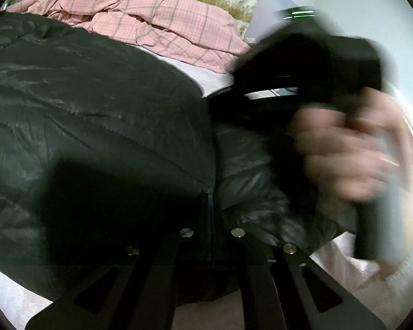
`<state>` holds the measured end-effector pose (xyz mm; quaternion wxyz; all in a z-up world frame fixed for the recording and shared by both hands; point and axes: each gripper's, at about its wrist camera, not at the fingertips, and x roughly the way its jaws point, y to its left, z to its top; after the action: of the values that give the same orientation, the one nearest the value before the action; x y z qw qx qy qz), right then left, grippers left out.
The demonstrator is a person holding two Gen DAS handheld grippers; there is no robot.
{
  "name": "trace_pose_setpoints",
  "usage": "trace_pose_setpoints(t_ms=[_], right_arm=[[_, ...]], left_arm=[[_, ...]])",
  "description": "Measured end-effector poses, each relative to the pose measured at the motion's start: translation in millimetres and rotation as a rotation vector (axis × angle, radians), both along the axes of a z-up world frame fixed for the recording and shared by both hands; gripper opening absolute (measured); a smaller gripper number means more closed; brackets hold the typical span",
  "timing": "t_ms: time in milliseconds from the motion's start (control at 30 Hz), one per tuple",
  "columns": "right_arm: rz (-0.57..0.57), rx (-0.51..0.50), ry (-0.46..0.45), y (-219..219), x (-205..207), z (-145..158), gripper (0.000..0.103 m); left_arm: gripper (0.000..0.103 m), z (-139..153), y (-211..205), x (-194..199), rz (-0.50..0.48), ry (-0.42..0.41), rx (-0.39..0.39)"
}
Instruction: Fold large clothes
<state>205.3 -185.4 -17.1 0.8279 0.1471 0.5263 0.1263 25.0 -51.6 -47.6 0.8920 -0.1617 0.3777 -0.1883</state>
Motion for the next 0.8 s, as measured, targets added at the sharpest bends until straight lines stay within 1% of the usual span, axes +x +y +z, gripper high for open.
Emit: trace_pose_setpoints(t_ms=[33,133,167,267,333,367,400,433,467,500,533,567,600,633,667,700,733,800], right_arm=[[-0.007,0.025,-0.057,-11,-19,17,0.000],[-0.079,-0.024,-0.214,-40,-74,54,0.000],[-0.103,-0.030,-0.270,-54,-99,64,0.000],[-0.167,0.004,-0.330,-91,-154,70,0.000],[-0.217,-0.039,-0.353,-106,-183,69,0.005],[-0.252,-0.120,-0.350,-112,-198,66,0.015],[-0.260,-0.169,-0.352,-113,-207,64,0.031],[-0.266,-0.191,-0.358,-113,-217,62,0.039],[-0.285,-0.166,-0.361,-116,-228,57,0.054],[-0.303,-0.115,-0.352,-121,-233,53,0.068],[-0.326,-0.022,-0.323,-128,-238,44,0.073],[-0.338,0.043,-0.289,-135,-239,34,0.079],[-0.346,0.094,-0.242,-139,-234,23,0.079],[-0.353,0.147,-0.158,-144,-226,6,0.079],[-0.362,0.180,-0.118,-147,-222,-5,0.079],[-0.386,0.226,-0.120,-152,-221,-12,0.079],[-0.416,0.265,-0.180,-160,-224,-12,0.079],[-0.471,0.272,-0.258,-169,-225,-6,0.079]], left_arm=[[0.002,0,-1,0,0.002,0.001,0.002],[0.002,3,-5,-3,0.009,-0.011,0.033],[0.002,3,-6,-3,0.009,-0.013,0.038],[0.002,4,-5,-8,0.010,-0.013,0.039],[0.002,5,-8,-11,0.014,-0.023,0.067],[0.002,6,-10,-10,0.016,-0.028,0.083],[0.002,7,-11,-8,0.019,-0.034,0.096],[0.002,8,-11,-5,0.021,-0.036,0.099],[0.002,8,-11,-5,0.021,-0.036,0.097],[0.002,8,-10,-5,0.021,-0.035,0.092],[0.002,9,-9,-1,0.021,-0.035,0.086],[0.002,9,-9,-1,0.022,-0.037,0.084],[0.002,10,-9,-2,0.026,-0.042,0.093],[0.002,11,-11,-3,0.033,-0.051,0.111],[0.002,12,-15,-5,0.041,-0.065,0.139],[0.002,14,-18,-6,0.044,-0.078,0.161],[0.002,15,-18,-7,0.045,-0.084,0.165],[0.002,13,-13,-4,0.040,-0.073,0.130]])
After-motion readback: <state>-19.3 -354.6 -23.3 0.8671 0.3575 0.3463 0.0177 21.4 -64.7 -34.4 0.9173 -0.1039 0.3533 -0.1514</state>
